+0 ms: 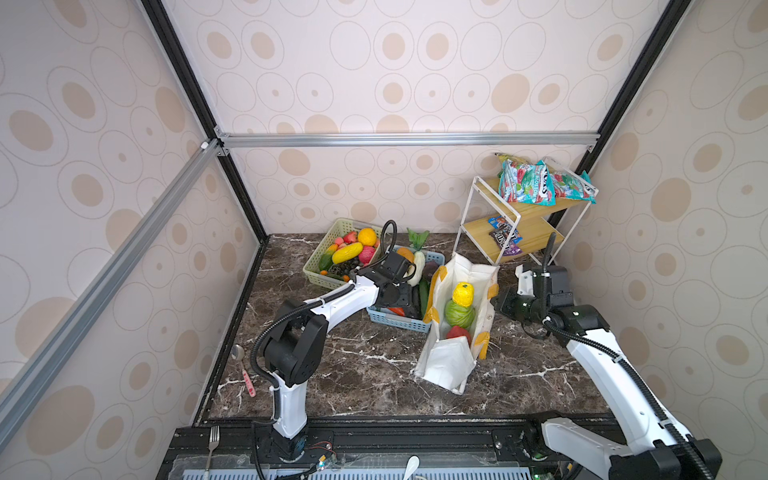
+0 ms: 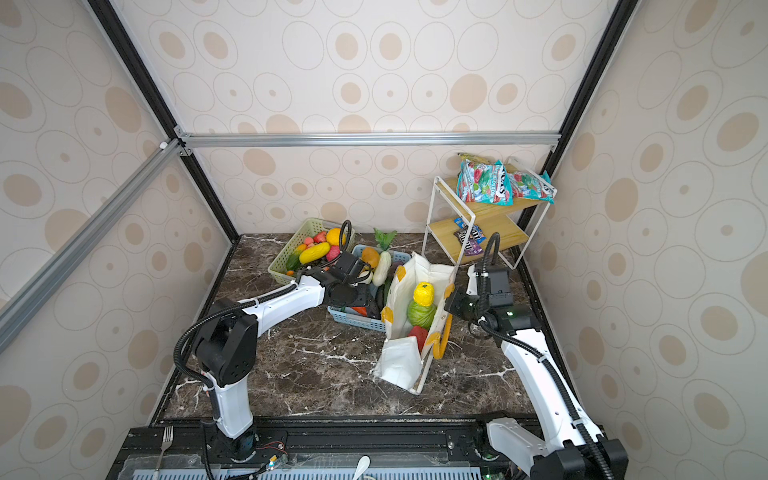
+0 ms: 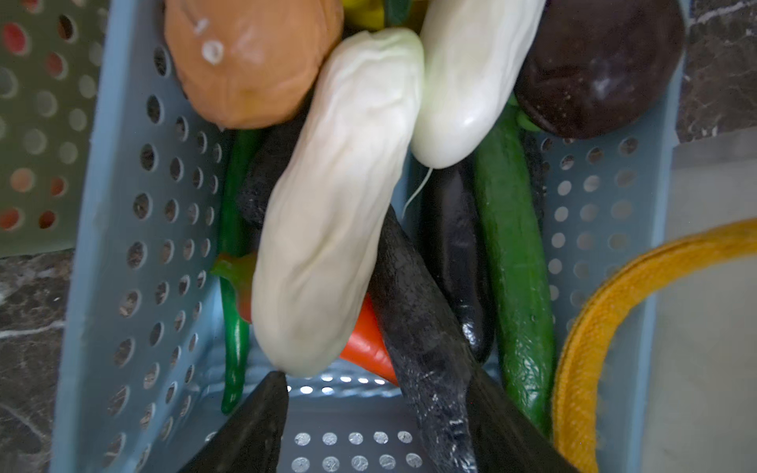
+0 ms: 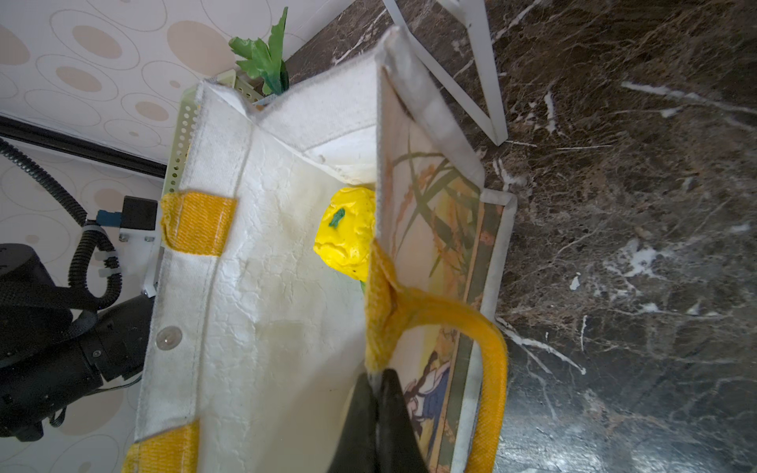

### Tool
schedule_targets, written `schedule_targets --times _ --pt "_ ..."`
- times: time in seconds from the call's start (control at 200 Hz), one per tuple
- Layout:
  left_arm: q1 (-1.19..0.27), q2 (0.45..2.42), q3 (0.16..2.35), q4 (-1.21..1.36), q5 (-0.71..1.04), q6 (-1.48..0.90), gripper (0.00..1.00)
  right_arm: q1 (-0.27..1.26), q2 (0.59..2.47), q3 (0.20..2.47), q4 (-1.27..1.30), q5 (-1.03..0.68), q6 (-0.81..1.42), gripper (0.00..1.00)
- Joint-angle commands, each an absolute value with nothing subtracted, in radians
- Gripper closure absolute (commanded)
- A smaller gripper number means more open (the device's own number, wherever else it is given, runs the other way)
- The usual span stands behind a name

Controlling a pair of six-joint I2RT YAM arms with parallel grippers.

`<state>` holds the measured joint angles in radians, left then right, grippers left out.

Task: Place the food into the grocery bag and tie it
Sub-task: 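Lower the left gripper onto the dark eggplant in the blue basket, then close the left gripper on the eggplant and lift it upright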

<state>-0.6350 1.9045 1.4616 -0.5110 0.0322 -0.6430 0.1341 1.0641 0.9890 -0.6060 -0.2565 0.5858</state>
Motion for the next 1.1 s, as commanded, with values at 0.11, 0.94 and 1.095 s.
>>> schedule_targets --times 0.11,0.94,1.095 --pt "-0.689 1.902 1.515 -0.532 0.028 -0.665 0.29 0.135 1.04 0.977 -0.623 -0.255 0.602 1.0" --pt "-0.719 1.996 1.443 -0.468 0.01 -0.772 0.41 0.149 1.034 0.977 -0.612 -0.246 0.615 1.0" --pt "-0.716 1.991 1.438 -0.461 0.024 -0.776 0.54 0.149 1.028 0.972 -0.614 -0.239 0.618 1.0"
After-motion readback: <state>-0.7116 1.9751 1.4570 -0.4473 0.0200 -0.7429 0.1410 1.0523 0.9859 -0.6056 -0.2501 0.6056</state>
